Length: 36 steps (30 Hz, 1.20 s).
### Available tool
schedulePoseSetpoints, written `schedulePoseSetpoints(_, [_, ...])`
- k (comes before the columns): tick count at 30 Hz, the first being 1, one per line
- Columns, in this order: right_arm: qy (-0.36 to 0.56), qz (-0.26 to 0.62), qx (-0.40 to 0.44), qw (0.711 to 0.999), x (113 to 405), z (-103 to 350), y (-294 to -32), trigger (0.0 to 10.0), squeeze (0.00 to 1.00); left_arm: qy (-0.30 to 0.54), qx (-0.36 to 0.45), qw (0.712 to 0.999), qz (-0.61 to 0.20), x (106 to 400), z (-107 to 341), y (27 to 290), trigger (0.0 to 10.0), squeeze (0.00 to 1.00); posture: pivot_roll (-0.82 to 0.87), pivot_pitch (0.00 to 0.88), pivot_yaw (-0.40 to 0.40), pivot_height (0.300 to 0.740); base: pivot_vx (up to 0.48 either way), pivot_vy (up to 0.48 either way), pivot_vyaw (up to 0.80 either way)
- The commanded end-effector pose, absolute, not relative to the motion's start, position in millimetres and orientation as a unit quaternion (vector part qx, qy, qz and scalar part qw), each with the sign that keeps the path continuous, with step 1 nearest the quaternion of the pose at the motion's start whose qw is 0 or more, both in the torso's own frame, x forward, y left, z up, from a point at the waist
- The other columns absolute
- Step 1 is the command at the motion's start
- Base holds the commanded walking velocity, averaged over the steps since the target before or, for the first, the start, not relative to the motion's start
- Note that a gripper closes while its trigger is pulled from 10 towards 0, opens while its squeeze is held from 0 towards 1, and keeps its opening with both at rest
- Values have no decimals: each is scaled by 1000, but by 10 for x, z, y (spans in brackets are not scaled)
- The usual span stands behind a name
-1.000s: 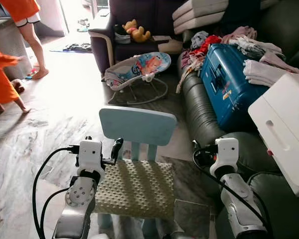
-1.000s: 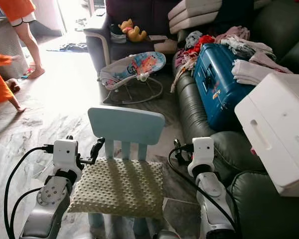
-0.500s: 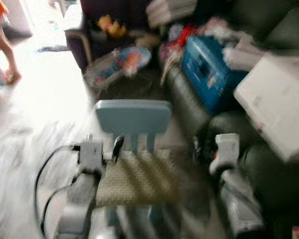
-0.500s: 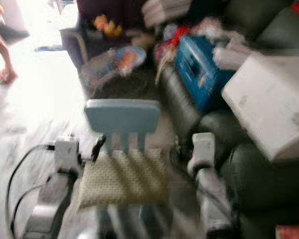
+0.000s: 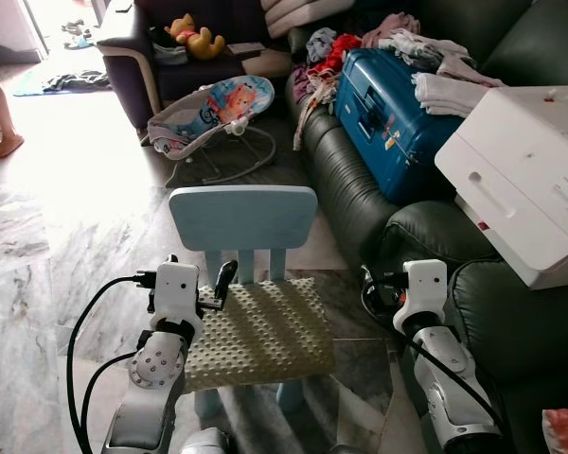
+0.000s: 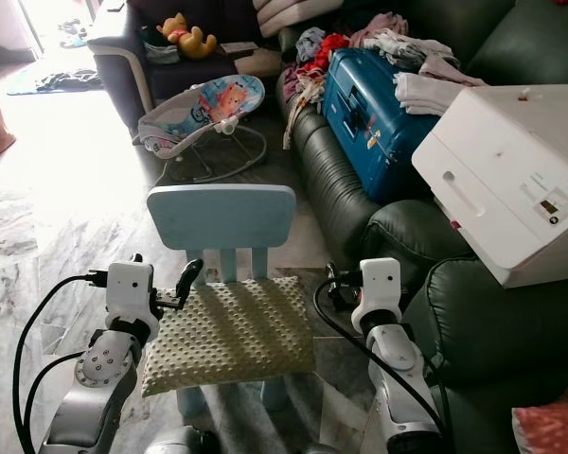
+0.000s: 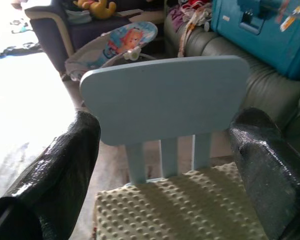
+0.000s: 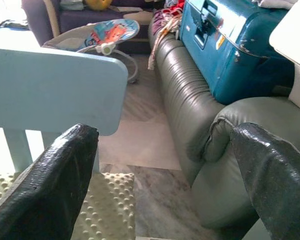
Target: Move the pillow to the sofa
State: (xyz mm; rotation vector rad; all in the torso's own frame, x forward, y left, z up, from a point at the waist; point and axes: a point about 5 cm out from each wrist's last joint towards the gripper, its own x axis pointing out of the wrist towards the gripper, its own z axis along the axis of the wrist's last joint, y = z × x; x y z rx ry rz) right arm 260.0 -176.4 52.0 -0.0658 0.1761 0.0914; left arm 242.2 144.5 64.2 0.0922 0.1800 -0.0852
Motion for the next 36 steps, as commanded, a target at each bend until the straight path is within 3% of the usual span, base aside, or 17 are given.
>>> schedulePoseSetpoints(1, [78, 55, -39, 995, 2606, 556, -1755, 10000, 0, 76, 55, 995, -42, 2452, 697, 1433, 10000, 0, -14, 0, -33, 740, 0, 0, 0])
schedulePoseSetpoints(16, [75, 48, -28, 996, 2619, 566, -1751, 10000, 0, 78, 64, 994, -40, 2464, 700, 1454, 10000, 0, -12, 0, -28, 740, 0, 0, 781])
schedulePoseSetpoints(30, [82, 31, 4, 996, 2544, 544, -1776, 10000, 0, 112, 74, 990, -44, 2291, 555, 1667, 10000, 0, -12, 0, -24, 740, 0, 0, 0])
schedulePoseSetpoints(36, [103, 18, 8, 994, 2274, 496, -1900, 10000, 0, 118, 77, 990, -30, 2115, 531, 1839, 10000, 0, -5, 0, -29, 740, 0, 0, 0])
